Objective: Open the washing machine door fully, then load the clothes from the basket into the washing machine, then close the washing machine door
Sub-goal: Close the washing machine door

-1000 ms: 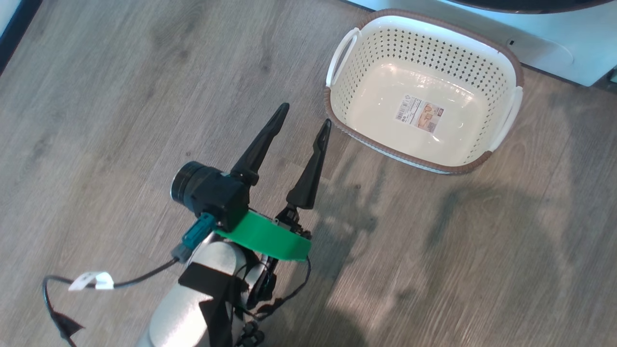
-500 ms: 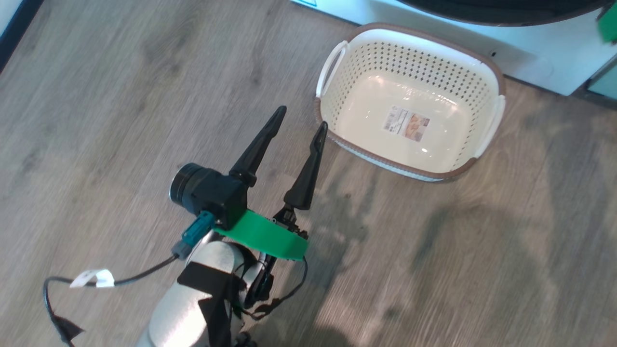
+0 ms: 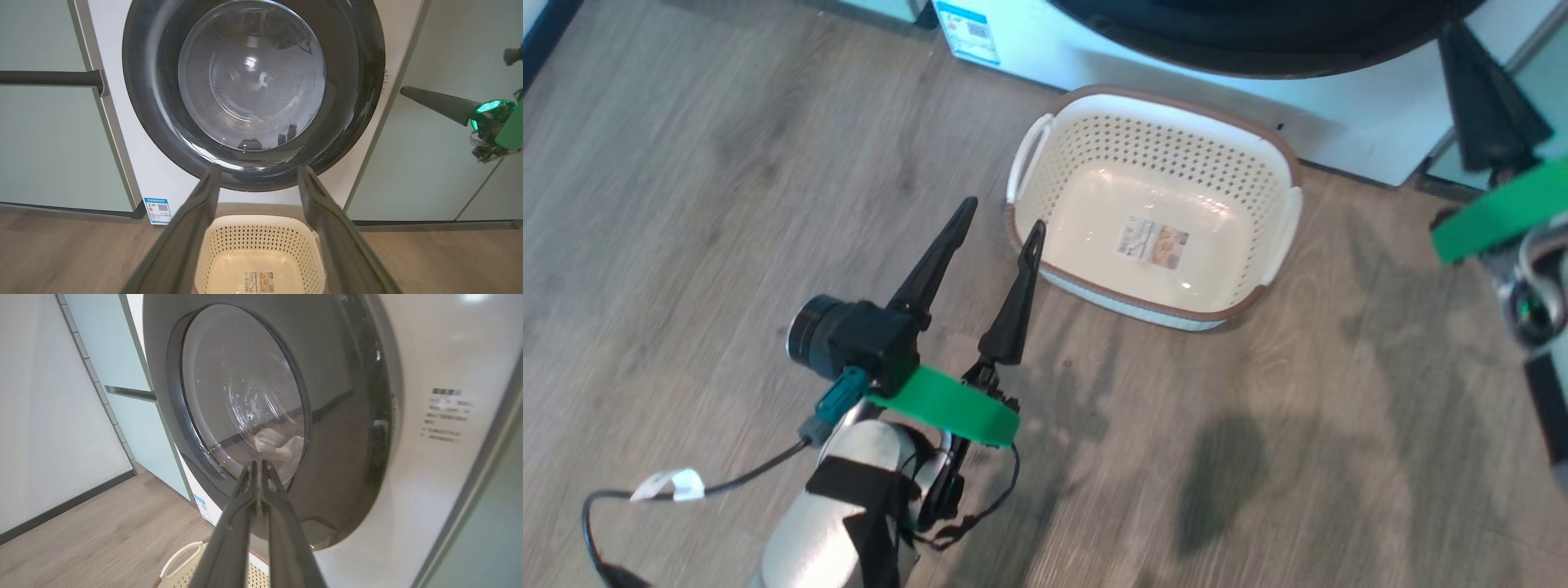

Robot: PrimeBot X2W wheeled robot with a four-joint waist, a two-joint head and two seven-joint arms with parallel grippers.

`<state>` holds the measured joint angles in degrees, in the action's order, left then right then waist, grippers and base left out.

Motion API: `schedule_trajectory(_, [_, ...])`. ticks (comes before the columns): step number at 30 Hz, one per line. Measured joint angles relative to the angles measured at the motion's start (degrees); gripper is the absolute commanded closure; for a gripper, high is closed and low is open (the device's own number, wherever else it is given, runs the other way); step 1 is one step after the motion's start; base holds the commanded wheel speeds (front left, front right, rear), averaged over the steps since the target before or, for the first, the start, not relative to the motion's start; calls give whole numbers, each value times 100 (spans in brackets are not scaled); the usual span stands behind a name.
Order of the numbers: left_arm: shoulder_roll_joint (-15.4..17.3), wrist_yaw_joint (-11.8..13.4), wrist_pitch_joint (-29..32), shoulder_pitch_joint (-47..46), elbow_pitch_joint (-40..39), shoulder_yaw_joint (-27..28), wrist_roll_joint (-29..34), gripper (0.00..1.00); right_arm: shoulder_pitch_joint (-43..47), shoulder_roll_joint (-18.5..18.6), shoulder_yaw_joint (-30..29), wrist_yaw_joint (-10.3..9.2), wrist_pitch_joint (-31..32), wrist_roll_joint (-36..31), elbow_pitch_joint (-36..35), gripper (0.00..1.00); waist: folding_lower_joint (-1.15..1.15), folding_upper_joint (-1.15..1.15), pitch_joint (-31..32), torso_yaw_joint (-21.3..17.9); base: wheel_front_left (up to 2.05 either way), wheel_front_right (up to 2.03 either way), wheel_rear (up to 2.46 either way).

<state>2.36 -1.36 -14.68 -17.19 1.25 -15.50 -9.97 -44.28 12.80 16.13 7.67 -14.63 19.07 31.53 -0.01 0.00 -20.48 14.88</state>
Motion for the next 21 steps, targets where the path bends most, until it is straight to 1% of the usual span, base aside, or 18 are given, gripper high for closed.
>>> schedule_trajectory(1, [0, -1, 0, 31, 22, 26, 15, 0, 187, -16, -73, 0, 0, 0, -134, 64, 0, 0, 34, -38, 0, 0, 0])
schedule_trajectory(3, [2, -5, 0, 55, 37, 55, 41, 0, 366, -44, -134, 0, 0, 0, -258, 51, 0, 0, 65, -80, 0, 0, 0])
schedule_trajectory(4, [4, -7, 0, 60, 60, 66, 40, 0, 534, -60, -188, 0, 0, -12, -370, 23, 0, 0, 94, -116, 0, 0, 0])
schedule_trajectory(5, [4, -9, 0, 60, 77, 75, 40, 0, 696, -78, -257, 0, 0, -46, -488, 2, 0, 0, 125, -151, 0, 0, 0])
schedule_trajectory(6, [5, -37, 0, 60, 85, 88, 41, 0, 851, -105, -322, 0, 0, -51, -599, 0, 0, 0, 156, -186, 0, 0, 0])
schedule_trajectory(11, [21, -56, 0, 89, 141, 186, 68, 0, 1511, -260, -587, 0, 10, -144, -1054, 0, 1, 0, 327, -371, 0, 0, 0])
schedule_trajectory(21, [192, -34, 0, 534, 213, 413, 89, 0, 2975, -633, -1519, 0, 285, -539, -1995, 0, 0, 0, 720, -791, 0, 0, 0])
